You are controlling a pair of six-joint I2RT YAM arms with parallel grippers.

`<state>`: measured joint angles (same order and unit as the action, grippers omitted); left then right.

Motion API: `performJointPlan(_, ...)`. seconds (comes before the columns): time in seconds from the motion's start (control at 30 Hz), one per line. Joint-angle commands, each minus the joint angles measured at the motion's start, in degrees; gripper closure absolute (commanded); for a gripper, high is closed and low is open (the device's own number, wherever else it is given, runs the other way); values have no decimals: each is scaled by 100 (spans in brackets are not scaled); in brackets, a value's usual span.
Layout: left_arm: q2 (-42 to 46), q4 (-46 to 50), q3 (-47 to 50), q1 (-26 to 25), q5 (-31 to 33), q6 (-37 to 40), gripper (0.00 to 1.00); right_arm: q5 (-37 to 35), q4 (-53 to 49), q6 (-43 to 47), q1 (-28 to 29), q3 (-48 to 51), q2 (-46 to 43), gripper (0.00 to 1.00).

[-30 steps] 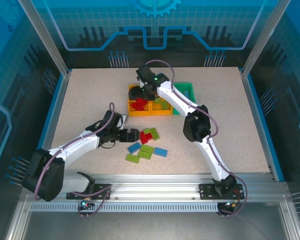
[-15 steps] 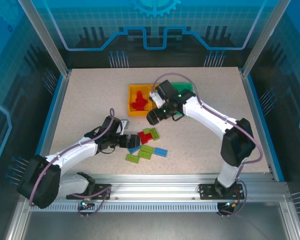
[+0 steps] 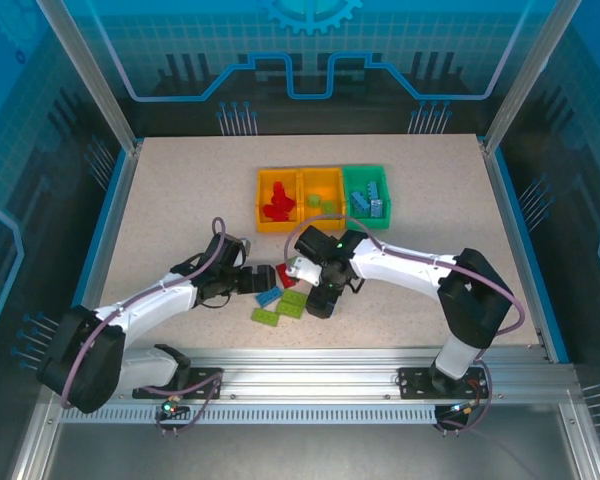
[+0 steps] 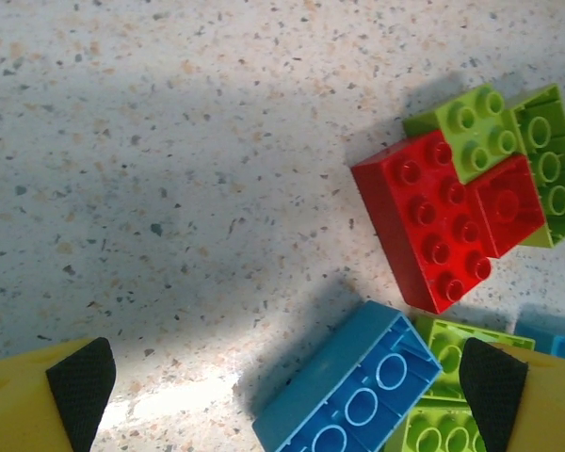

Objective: Sort the legos into containers by color

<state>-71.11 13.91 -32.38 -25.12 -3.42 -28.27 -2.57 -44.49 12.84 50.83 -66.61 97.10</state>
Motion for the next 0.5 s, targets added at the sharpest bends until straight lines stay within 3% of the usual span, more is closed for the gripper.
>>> performJointPlan(0.0, -117, 178, -48, 52, 158, -271, 1, -23, 140, 233, 129, 126, 71, 17)
performJointPlan(0.3, -212, 172, -40, 44, 138, -368, 1, -53, 181, 197, 188, 71, 700, 22)
performJointPlan(0.47, -219, 191, -49, 48, 139, -354, 1, -286, 165, 127, 235, -27, 986, 38)
